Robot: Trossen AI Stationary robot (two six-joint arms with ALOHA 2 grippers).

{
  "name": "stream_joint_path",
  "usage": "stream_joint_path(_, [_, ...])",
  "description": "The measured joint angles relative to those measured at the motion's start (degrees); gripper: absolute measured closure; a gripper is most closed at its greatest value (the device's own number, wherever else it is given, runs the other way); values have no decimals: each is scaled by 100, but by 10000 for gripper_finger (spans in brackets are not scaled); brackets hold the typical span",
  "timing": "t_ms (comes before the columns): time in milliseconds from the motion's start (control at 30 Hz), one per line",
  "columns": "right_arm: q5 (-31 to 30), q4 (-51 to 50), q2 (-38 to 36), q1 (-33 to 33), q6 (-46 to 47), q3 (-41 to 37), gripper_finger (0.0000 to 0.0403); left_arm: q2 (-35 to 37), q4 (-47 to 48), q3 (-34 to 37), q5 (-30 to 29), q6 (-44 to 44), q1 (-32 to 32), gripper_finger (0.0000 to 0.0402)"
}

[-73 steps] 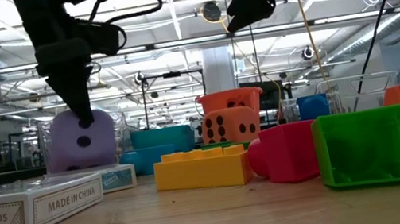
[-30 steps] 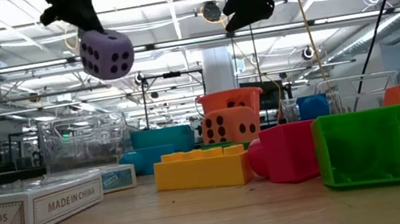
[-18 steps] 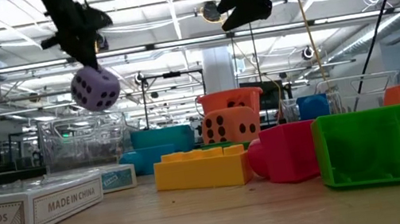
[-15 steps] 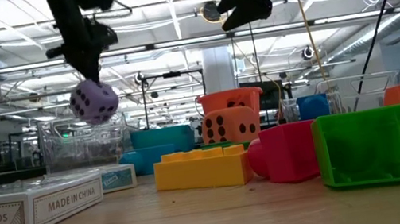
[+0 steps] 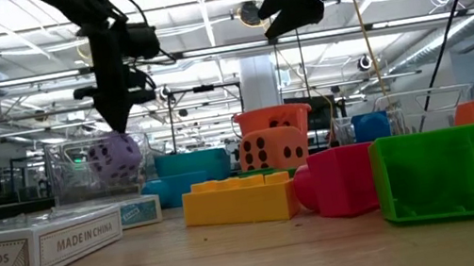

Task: Pick & Place Toys
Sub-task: Put the violet dice into the left transparent bin

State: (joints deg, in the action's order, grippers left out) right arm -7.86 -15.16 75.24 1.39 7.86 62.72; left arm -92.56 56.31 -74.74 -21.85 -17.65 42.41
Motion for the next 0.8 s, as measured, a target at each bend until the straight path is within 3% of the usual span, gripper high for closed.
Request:
stream_joint_path(267, [22, -11, 0, 48, 159, 0, 94, -339, -31, 0, -218, -2, -4, 351])
stream_joint_path(800, [37, -11, 0, 53, 198, 0, 94, -347, -328, 0, -312, -263, 24, 350])
